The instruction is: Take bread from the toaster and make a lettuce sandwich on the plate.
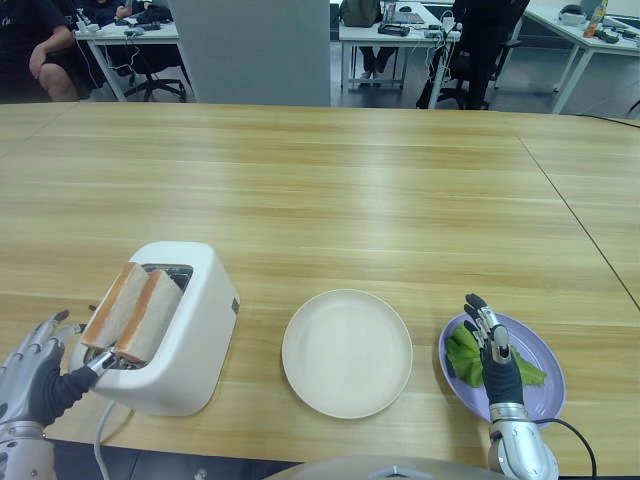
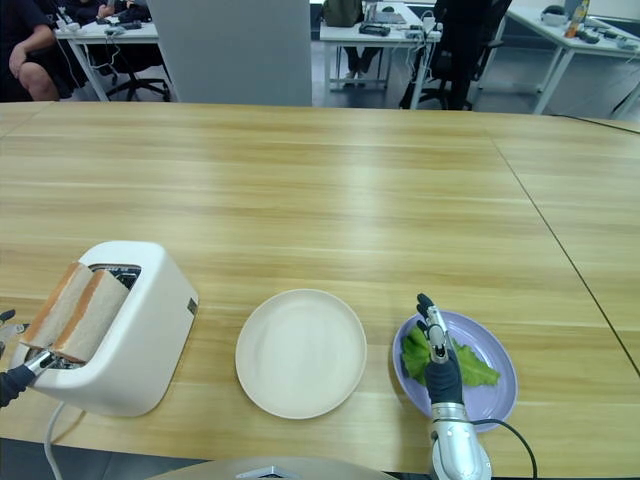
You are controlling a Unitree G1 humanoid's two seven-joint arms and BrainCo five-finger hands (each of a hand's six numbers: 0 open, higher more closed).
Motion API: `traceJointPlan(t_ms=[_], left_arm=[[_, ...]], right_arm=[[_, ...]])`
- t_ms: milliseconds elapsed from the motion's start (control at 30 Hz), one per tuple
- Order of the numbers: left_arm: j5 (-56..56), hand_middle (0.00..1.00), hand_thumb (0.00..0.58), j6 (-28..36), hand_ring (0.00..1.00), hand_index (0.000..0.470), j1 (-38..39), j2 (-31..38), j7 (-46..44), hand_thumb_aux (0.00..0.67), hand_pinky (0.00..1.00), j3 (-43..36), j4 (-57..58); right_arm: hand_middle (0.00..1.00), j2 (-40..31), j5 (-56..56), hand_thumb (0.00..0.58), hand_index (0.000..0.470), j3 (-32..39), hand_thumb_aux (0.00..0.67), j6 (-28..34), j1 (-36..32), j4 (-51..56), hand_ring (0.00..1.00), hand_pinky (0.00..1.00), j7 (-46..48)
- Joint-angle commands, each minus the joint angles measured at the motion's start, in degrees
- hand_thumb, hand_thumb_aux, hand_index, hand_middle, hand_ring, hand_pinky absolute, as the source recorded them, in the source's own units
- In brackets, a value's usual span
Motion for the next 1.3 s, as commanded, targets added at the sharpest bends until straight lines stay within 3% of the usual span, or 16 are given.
traceJointPlan(t_ms=[33,67,200,233,300,367,400,500,967,1000,1033,1067,1100,1300], left_arm=[[-0.1,0.0,0.559,-0.3,0.0,0.372,0.0,-0.5,0.0,0.541,0.0,-0.5,-0.6],[-0.1,0.0,0.491,-0.3,0.0,0.28,-0.2,-0.7,0.4,0.407,0.0,-0.4,-0.9],[0.6,0.0,0.532,-0.8,0.0,0.328,-0.6,-1.1,1.5,0.478,0.0,-0.2,-1.9],[0.8,0.0,0.58,-1.0,0.0,0.46,-0.7,-1.1,1.7,0.67,0.0,-0.2,-2.1],[1.0,0.0,0.58,-1.2,0.0,0.46,-0.9,-1.2,2.0,0.67,0.0,-0.4,-2.2],[0.8,0.0,0.565,-1.6,0.0,0.386,-1.2,-1.5,2.5,0.562,0.0,-0.4,-2.3],[0.5,0.0,0.565,-1.8,0.0,0.386,-1.5,-1.8,3.0,0.562,0.0,-0.3,-2.7],[-0.4,0.0,0.58,-2.3,0.0,0.46,-2.5,-2.7,3.8,0.67,0.0,0.2,-4.1],[1.8,0.0,0.58,-5.1,0.0,0.46,-5.6,-4.8,7.8,0.67,0.0,0.1,-5.8],[1.7,0.0,0.438,-4.8,0.0,0.233,-5.5,-4.9,7.5,0.339,0.0,-0.1,-4.9],[1.7,0.0,0.438,-4.6,0.0,0.233,-5.4,-4.9,7.1,0.339,0.0,-0.4,-4.3],[1.8,0.0,0.058,-4.5,0.0,0.023,-5.1,-5.0,6.7,0.034,0.0,-0.7,-4.0],[2.0,0.0,0.0,-4.1,0.0,0.0,-4.8,-5.0,6.2,0.0,0.0,-1.1,-4.0],[0.9,0.0,0.0,-1.6,0.0,0.0,-4.2,-5.3,2.4,0.0,0.0,-3.4,-3.3]], right_arm=[[0.0,-0.1,-0.3,0.0,0.0,0.5,0.0,0.7,0.4,0.8,0.0,0.0,0.4],[0.0,-0.2,-0.4,0.0,0.0,0.5,0.0,0.8,0.4,0.9,0.0,0.0,0.4],[0.0,-0.2,-0.3,0.0,0.0,0.5,0.0,0.9,0.4,1.1,0.0,0.0,0.4],[0.0,-0.2,-0.4,0.0,0.0,0.6,0.0,1.0,0.3,1.2,0.0,0.0,0.4],[0.0,-0.2,-0.5,0.0,0.0,0.7,0.0,0.9,0.3,1.5,0.0,0.0,0.4],[0.0,-0.2,-0.6,0.0,0.0,0.9,0.0,0.9,0.2,1.8,0.0,0.0,0.5],[0.0,-0.2,-0.6,0.0,0.0,0.9,0.0,1.0,0.1,2.0,0.0,0.0,0.5],[0.0,-0.3,-0.7,0.0,0.0,1.1,0.0,1.1,-0.2,2.6,0.0,0.0,0.5],[0.0,-0.3,-0.9,0.0,0.0,1.3,0.0,1.4,-0.4,3.6,0.0,0.0,0.8],[0.0,-0.3,-0.9,0.0,0.0,1.3,0.0,1.4,-0.4,3.7,0.0,0.0,0.9],[0.0,-0.3,-0.8,0.0,0.0,1.2,0.0,1.4,-0.5,3.7,0.0,0.0,0.9],[0.0,-0.4,-0.4,0.0,0.0,1.0,0.0,1.6,-0.6,3.7,0.0,0.0,1.0],[0.0,-0.4,-0.2,0.0,0.0,0.8,0.0,1.8,-0.7,3.6,0.0,0.0,1.1],[0.0,-0.8,0.4,0.0,0.0,0.2,0.0,2.2,-0.8,3.0,0.0,0.0,1.4]])
